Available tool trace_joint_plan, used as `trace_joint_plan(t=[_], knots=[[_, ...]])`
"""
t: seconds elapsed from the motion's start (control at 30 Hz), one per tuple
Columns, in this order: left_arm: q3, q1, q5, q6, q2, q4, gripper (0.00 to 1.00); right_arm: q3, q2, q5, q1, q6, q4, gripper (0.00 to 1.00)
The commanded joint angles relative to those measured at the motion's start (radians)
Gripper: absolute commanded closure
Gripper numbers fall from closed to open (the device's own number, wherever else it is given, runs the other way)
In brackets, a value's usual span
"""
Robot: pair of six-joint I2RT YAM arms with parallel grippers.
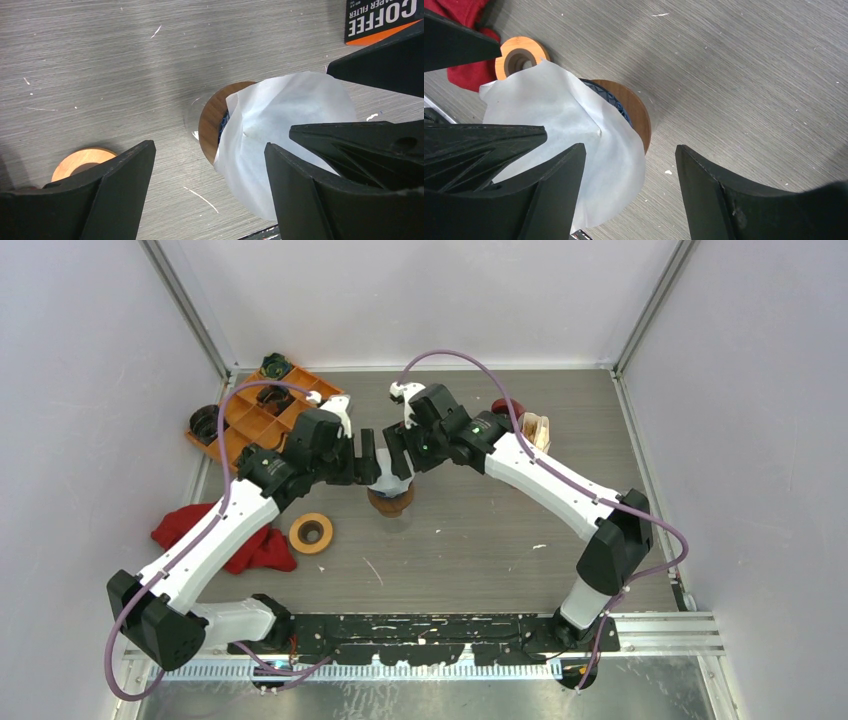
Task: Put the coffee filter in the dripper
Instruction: Place the coffee filter in the coffee dripper.
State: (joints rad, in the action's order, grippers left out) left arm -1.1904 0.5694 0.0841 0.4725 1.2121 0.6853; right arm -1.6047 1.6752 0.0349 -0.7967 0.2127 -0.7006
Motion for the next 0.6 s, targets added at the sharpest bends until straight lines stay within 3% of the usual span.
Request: trace_joint_plan(t=[0.0, 0.57], knots=[[-0.02, -0.008, -0.026, 0.009, 0.0, -0.062, 0.17, -0.008, -0.031, 0.018, -0.003, -0.008, 0.047, 0.27], [-0.014, -0.01, -0.029, -0.01, 0.014, -0.01, 0.17, 0.022, -0.026, -0.021, -0.003, -0.003, 0.028, 0.28]])
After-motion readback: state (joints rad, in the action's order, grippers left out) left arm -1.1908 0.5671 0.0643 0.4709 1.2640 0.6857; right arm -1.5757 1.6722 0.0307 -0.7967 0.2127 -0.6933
